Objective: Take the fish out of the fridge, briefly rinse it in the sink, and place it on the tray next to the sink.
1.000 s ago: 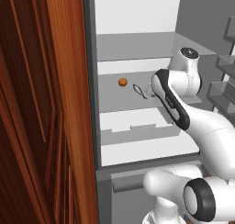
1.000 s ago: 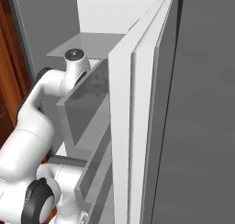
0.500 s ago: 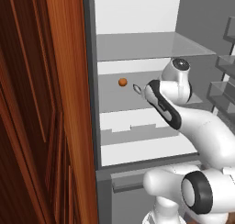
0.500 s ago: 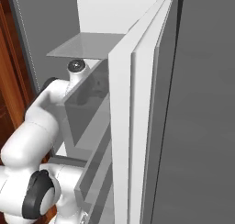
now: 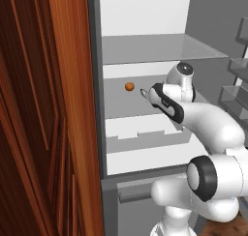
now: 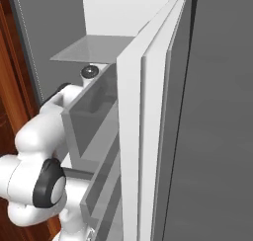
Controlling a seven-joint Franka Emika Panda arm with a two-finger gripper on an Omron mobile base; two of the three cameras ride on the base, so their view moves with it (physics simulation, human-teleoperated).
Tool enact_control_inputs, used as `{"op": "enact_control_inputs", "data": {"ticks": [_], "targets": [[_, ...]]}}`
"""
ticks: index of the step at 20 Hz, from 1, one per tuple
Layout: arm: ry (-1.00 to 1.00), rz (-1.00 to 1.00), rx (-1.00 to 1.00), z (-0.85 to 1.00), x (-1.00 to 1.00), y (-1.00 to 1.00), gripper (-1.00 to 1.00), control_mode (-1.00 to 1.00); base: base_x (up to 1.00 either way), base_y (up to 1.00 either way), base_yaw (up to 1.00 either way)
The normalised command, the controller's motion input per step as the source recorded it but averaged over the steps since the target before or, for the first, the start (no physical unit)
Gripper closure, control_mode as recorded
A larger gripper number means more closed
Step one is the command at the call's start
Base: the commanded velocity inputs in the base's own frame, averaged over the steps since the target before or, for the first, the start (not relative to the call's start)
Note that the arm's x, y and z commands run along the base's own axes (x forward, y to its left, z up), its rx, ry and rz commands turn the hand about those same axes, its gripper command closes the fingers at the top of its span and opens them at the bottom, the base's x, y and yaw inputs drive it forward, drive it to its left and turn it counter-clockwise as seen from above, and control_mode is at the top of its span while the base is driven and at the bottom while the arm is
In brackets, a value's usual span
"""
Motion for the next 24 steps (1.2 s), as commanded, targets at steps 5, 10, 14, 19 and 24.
{"op": "enact_control_inputs", "data": {"ticks": [5,10,14,19,24], "targets": [[0.00,0.00,0.00,-0.30,0.16,-0.18,-1.00,-1.00,0.00,0.00,0.00],[0.00,0.00,0.02,-0.23,0.21,0.00,-1.00,-1.00,0.00,0.00,0.00],[0.00,0.00,0.04,-0.15,0.32,0.00,-1.00,-1.00,0.00,0.00,0.00],[0.00,-0.01,0.02,-0.03,0.33,0.00,-1.00,-1.00,0.00,0.00,0.00],[0.00,-0.02,0.00,-0.06,0.40,0.00,-1.00,-1.00,0.00,0.00,0.00]]}}
